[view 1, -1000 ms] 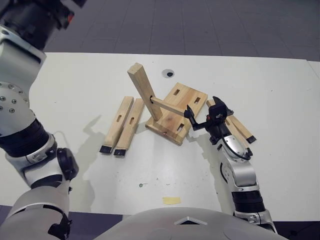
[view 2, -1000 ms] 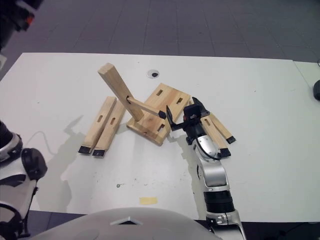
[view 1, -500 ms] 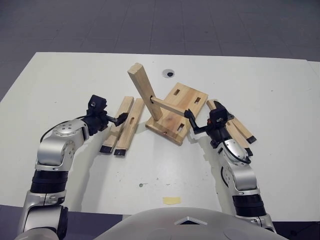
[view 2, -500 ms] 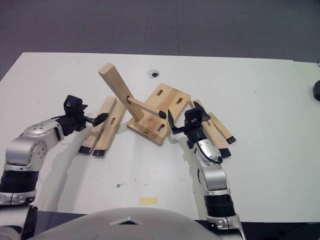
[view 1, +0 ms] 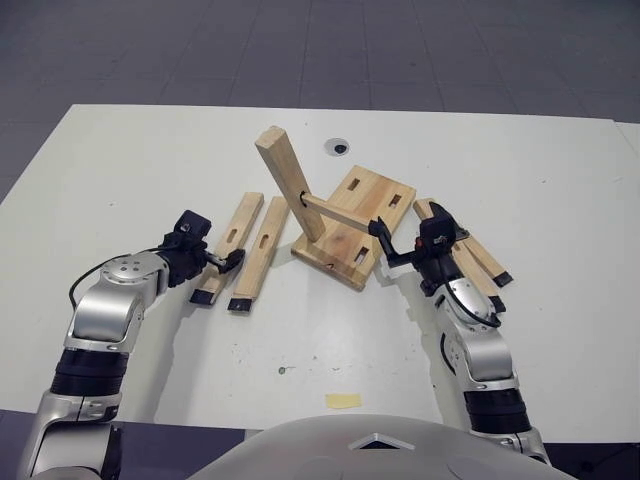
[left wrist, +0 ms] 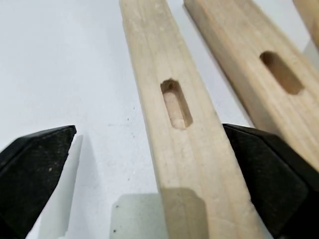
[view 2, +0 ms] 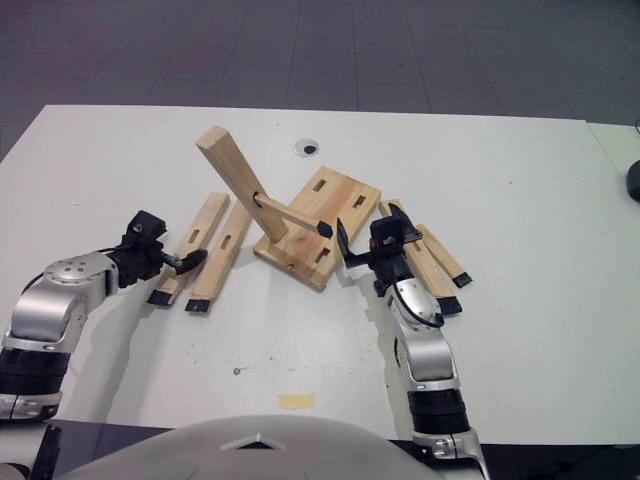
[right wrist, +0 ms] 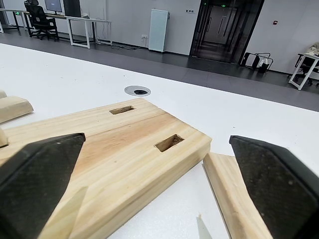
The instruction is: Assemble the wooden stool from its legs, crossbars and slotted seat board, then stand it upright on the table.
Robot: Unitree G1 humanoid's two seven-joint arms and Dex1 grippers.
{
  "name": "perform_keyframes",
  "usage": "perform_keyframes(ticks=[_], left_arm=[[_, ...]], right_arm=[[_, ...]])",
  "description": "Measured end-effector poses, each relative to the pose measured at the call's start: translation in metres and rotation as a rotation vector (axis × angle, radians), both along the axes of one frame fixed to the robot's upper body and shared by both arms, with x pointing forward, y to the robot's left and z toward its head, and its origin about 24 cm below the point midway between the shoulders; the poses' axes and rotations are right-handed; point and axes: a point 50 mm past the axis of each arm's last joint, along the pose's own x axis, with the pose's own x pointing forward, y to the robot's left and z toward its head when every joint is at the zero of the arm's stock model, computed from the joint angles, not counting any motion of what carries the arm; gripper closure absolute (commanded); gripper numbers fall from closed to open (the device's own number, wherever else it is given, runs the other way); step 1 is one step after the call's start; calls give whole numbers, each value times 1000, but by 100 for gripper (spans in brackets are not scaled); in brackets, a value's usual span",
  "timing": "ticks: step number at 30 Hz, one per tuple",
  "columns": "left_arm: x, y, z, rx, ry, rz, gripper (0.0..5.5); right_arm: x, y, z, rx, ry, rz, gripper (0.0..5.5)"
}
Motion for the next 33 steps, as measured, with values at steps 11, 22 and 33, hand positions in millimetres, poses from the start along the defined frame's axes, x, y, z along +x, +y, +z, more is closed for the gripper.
perform_keyframes(ticks=[11, 22, 33], left_arm=[[-15, 10, 1, -93, 152, -38, 90], [-23, 9, 1, -11, 193, -176, 280], [-15, 9, -1, -59, 90, -65, 347]], right_arm=[[0, 2, 0, 13, 0, -12, 10], [-1, 5, 0, 24, -7, -19, 10], [-1, 3, 0, 22, -10, -38, 10]])
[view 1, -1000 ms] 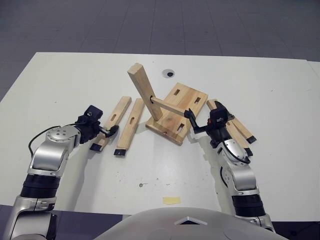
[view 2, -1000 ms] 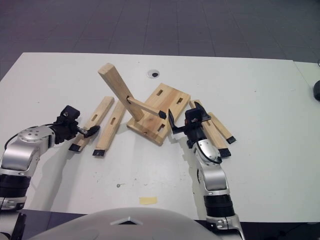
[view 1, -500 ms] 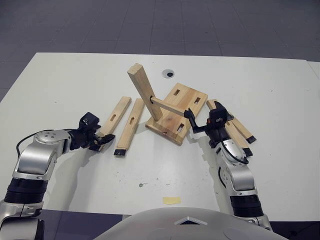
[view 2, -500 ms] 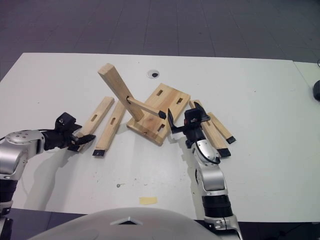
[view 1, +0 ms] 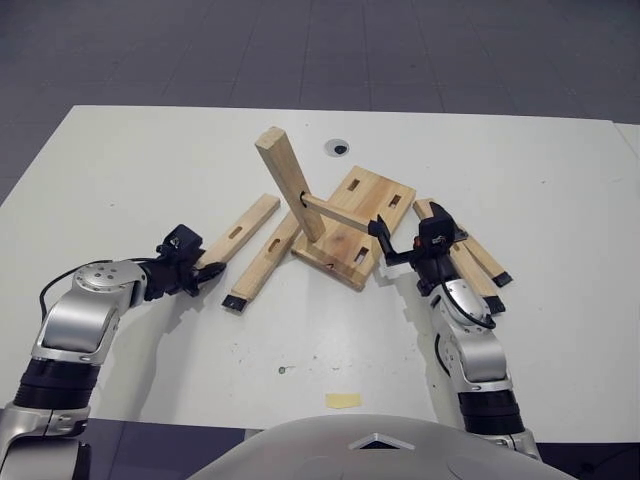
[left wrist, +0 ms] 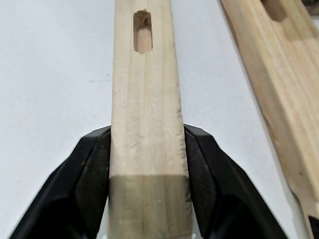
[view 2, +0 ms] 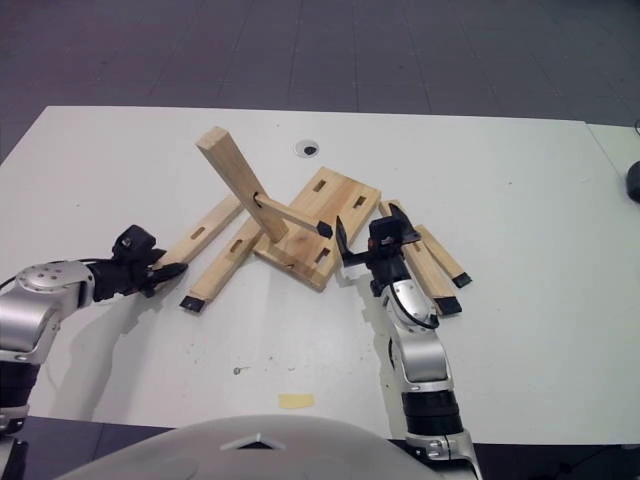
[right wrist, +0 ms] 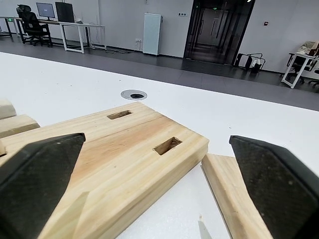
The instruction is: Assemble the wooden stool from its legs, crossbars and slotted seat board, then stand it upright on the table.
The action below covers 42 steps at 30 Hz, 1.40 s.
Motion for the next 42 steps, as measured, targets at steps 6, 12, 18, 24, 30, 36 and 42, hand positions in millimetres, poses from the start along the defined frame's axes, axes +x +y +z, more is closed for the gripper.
perform_keyframes(ticks=[6, 12, 18, 24, 30, 36, 42], left_arm=[[38, -2, 35, -59, -298, 183, 347], [76, -55, 115, -269, -722, 83, 347], [74, -82, 108, -295, -718, -58, 347], [55, -135, 94, -377, -703, -247, 347], [37, -154, 95, -406, -699, -350, 347], [32, -163, 90, -416, -682, -377, 347], [28, -168, 88, -349, -711, -415, 347]], right_arm=[[6, -16, 7, 37, -24, -52, 10], [37, -38, 77, 332, -188, 31, 10], [40, -28, 119, 759, -215, 303, 10], [39, -3, 140, 1061, -97, 507, 10], [37, 0, 139, 1075, -7, 546, 10], [48, -3, 137, 1041, 33, 547, 40], [56, 5, 144, 999, 77, 578, 144]])
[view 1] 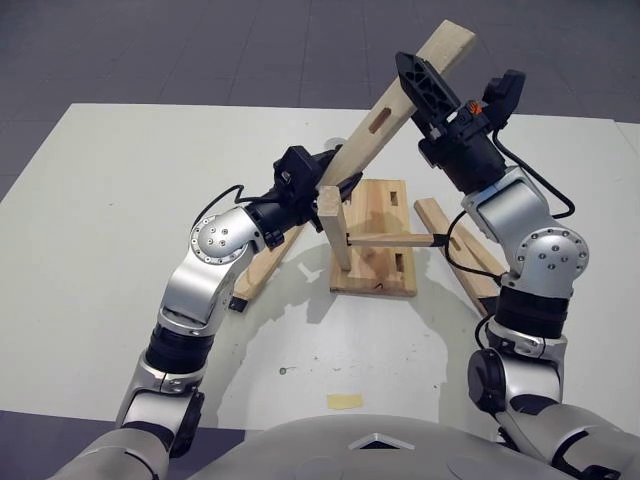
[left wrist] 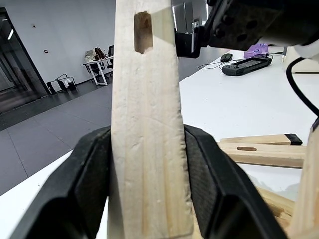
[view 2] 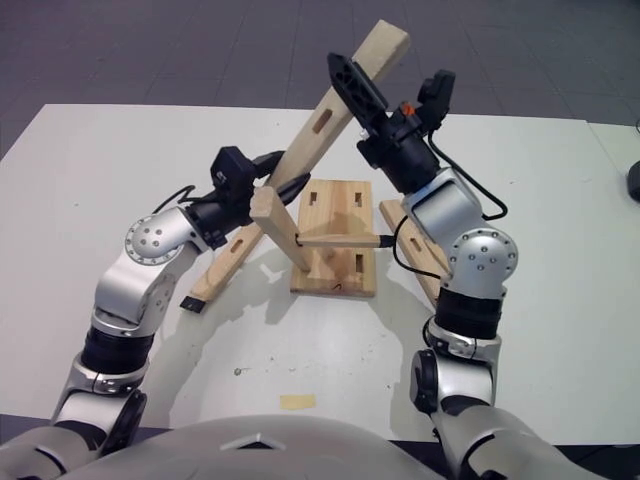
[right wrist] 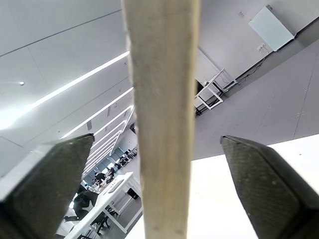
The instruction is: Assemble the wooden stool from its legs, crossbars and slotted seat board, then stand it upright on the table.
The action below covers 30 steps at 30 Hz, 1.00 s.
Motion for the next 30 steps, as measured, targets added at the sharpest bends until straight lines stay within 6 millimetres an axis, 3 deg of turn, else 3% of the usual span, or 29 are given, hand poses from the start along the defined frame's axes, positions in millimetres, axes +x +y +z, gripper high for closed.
perform_keyframes(ticks=[10, 18, 27, 30], left_arm=[[0, -1, 0, 11, -39, 57, 347], [-4, -2, -9, 27, -24, 48, 347], [-6, -3, -6, 19, -41, 32, 347], [-6, -3, -6, 14, -38, 30, 288]], right_arm=[[2, 0, -8, -50, 84, -1, 310], [3, -8, -1, 13, 31, -11, 443], [0, -14, -2, 34, 14, -1, 448], [-1, -16, -2, 71, 5, 8, 449]])
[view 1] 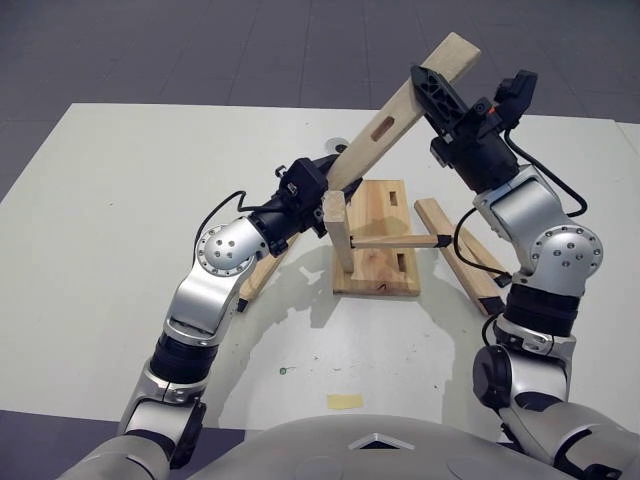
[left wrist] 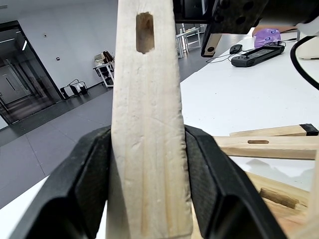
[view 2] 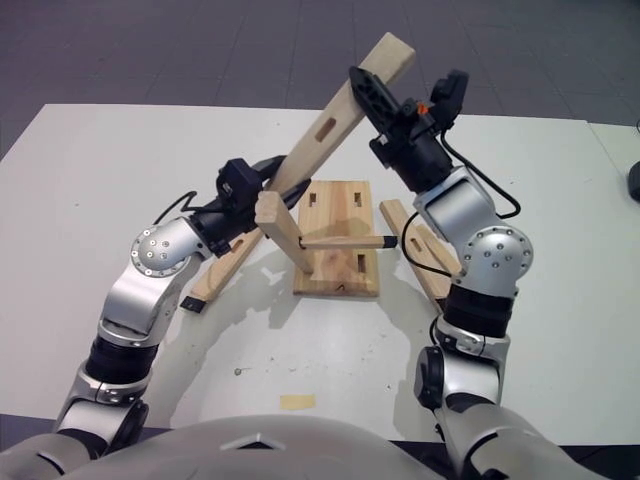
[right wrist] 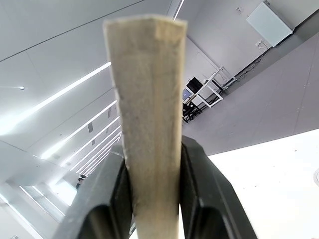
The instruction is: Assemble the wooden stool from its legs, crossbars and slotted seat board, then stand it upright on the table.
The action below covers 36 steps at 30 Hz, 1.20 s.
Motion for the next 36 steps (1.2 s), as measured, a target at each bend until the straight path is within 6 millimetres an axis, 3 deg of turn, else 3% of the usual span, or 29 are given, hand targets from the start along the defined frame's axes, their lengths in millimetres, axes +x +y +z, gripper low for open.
perform_keyframes(ticks=[10, 16, 23, 31, 34, 36], left_arm=[[12, 25, 1, 24, 23, 83, 115], [6, 62, 4, 39, 45, 147, 19], [-2, 99, 33, -102, 89, 86, 10], [-18, 87, 97, -288, 77, -280, 10], [-22, 78, 97, -269, 122, -381, 10], [-30, 62, 86, -180, 189, -498, 10]], right_arm=[[1, -12, 9, 136, -59, -115, 449], [15, -44, 8, 158, -20, -397, 449], [14, -89, 10, 94, -26, -659, 449], [10, -110, 16, 19, -67, -704, 449], [8, -115, 17, 6, -72, -721, 449], [7, -116, 14, -8, -62, -724, 449]])
